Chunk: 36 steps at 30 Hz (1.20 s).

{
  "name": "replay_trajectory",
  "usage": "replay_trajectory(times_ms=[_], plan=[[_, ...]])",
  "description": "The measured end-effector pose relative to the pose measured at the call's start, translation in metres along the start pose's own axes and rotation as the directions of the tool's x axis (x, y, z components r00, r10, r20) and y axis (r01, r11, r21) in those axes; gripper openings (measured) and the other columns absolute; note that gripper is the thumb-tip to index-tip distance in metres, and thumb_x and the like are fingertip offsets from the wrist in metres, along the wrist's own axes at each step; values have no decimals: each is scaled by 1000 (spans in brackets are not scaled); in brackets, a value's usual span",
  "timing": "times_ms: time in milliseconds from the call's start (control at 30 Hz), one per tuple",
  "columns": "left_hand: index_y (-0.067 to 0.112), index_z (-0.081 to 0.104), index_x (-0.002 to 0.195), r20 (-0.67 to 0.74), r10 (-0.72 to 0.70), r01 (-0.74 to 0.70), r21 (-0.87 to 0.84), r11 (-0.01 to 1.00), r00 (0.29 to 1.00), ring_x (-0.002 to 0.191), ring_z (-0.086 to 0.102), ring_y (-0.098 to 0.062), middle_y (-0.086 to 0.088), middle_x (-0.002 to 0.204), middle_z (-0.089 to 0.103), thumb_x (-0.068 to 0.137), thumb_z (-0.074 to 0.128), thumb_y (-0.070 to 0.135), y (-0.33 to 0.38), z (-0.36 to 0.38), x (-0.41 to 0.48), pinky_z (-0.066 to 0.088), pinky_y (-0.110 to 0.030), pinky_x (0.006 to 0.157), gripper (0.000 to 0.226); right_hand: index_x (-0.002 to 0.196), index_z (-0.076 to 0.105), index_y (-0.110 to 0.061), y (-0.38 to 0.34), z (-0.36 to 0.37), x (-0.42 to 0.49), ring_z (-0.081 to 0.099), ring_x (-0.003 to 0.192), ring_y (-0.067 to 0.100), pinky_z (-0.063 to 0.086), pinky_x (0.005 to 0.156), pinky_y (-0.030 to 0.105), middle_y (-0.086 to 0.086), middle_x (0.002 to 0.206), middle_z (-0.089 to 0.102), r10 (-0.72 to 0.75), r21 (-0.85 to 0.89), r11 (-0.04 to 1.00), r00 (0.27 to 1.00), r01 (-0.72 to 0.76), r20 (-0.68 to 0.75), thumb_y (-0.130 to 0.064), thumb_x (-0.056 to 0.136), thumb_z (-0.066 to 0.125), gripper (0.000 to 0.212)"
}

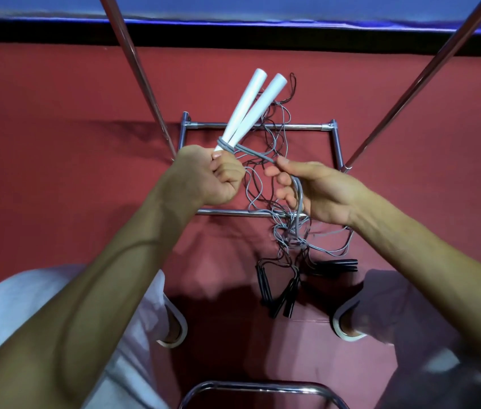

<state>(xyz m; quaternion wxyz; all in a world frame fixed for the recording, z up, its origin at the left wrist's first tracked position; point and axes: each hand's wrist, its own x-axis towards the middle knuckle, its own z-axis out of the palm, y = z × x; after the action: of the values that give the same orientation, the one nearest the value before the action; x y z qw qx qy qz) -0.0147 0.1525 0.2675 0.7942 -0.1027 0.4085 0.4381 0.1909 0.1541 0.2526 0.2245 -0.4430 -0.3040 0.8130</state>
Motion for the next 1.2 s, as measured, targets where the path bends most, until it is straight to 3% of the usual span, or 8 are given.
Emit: replay_trajectory(times_ms=[167, 333, 433, 567, 633, 800, 1000, 1200], plan=[[17, 31, 56, -46, 37, -37, -13, 999, 998, 29, 20, -9, 5, 42, 22, 77, 25, 3, 3, -1, 2, 12, -22, 29, 26, 104, 73, -10, 7, -7, 11, 32, 46, 10, 21, 42, 20, -10, 50, 38, -175, -337, 932, 980, 134, -93, -22, 103, 58, 19], [17, 31, 55, -93, 37, -42, -47, 998, 995, 30, 19, -10, 5, 43, 20, 74, 24, 1, 7, 0, -4, 10, -20, 33, 26, 99, 76, -17, 13, -13, 11, 46, 54, 4, 45, 59, 27, -7, 65, 59, -803, -947, 72, 581, 314, 132, -17, 85, 79, 14], [17, 32, 56, -100, 16, -23, -73, 997, 995, 31, 19, -10, 6, 45, 20, 78, 23, 1, 11, 3, -8, 10, -20, 33, 28, 102, 77, -14, 17, -12, 8, 59, 61, 21, 48, 57, 31, 1, 76, 62, -867, -940, -170, 409, 296, 286, -21, 93, 68, 15], [14, 33, 54, -129, 9, -27, -133, 991, 992, 31, 20, -10, 5, 47, 21, 97, 17, 9, 12, 1, -4, 13, -20, 29, 46, 87, 69, -14, 10, -16, 8, 55, 62, 44, 51, 55, 42, 8, 62, 59, -797, -967, -228, 550, 110, 250, -42, 100, 50, 36], [12, 34, 52, -143, 23, -44, -148, 988, 990, 31, 20, -10, 5, 47, 21, 100, 16, 11, 13, -2, -1, 13, -20, 29, 52, 73, 59, -9, 8, -15, 8, 47, 55, 42, 49, 54, 40, 10, 52, 50, -680, -978, -146, 703, 148, 208, -42, 103, 49, 45], [16, 33, 62, -221, 197, -199, 13, 980, 955, 30, 18, -8, 6, 43, 22, 100, 16, 10, 2, -5, 10, 15, -19, 28, 42, 80, 60, -8, -7, 1, -2, 33, 37, 10, 23, 39, 20, 0, 47, 40, -52, -409, 909, 996, 79, 76, -22, 109, 42, 36], [4, 41, 58, -117, 898, -361, 888, 286, 424, 62, 46, -38, -20, 56, 47, 93, 53, 29, -12, 1, 25, 39, -44, 60, 44, 76, 53, -15, -12, -3, -9, 68, 77, 19, 57, 69, 29, 3, 79, 66, 48, -137, 990, 994, -35, 97, -29, 102, 48, 29], [4, 57, 55, 376, 924, -125, 922, -366, 73, 52, 55, -42, -26, 55, 58, 90, 52, 28, -25, -8, 28, 30, -41, 53, 43, 72, 41, -21, -6, 5, -9, 17, 55, 11, 12, 51, 26, -5, 65, 31, 28, -182, 983, 999, -30, -15, -25, 107, 40, 35]])
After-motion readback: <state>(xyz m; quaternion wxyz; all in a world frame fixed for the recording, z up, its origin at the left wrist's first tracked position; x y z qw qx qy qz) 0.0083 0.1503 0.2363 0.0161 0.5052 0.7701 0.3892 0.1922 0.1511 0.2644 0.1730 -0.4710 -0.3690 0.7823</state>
